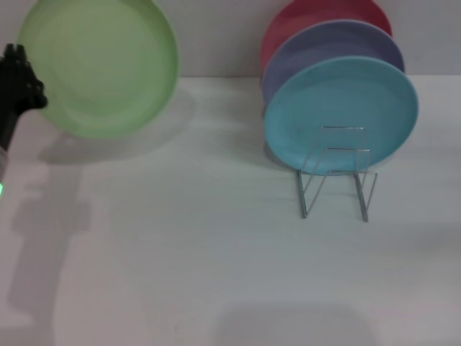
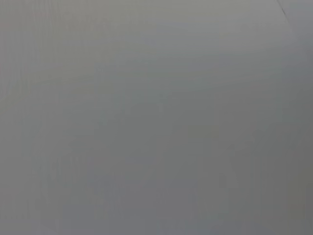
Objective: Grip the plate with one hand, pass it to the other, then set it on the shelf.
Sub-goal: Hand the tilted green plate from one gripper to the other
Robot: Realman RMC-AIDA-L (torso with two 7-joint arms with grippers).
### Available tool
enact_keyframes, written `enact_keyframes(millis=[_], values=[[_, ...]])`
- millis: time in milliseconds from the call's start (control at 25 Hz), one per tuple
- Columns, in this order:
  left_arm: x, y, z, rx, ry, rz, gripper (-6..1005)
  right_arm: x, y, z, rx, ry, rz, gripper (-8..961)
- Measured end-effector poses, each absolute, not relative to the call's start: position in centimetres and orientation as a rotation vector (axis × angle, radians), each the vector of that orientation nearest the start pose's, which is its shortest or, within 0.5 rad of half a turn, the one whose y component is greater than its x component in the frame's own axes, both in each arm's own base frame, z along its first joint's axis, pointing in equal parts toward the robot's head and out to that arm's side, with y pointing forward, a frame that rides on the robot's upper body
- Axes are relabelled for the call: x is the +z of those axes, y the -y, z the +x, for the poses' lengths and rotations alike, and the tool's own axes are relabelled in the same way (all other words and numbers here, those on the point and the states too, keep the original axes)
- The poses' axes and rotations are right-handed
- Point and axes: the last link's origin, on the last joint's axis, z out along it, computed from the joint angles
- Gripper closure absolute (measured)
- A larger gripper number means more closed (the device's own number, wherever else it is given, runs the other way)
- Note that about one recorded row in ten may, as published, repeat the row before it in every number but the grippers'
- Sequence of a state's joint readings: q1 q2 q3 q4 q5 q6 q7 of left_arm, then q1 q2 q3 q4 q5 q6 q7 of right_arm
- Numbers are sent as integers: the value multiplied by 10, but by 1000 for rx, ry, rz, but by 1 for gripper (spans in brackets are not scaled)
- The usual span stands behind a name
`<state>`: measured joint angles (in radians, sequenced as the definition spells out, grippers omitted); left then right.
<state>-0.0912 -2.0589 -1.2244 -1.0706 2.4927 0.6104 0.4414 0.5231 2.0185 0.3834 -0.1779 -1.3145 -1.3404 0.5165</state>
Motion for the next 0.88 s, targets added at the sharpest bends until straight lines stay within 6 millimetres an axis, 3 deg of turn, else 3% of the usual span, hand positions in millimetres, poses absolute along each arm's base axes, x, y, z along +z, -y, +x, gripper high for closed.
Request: enact_keyframes(millis=[320,880], values=[[-2,-324,-271,-831,424,-1541,966,140,-331,379,894,-519,-996,323],[-19,-302,-292,-882,485,-1578,966,125,-321,382,886,-547,-1006,323]])
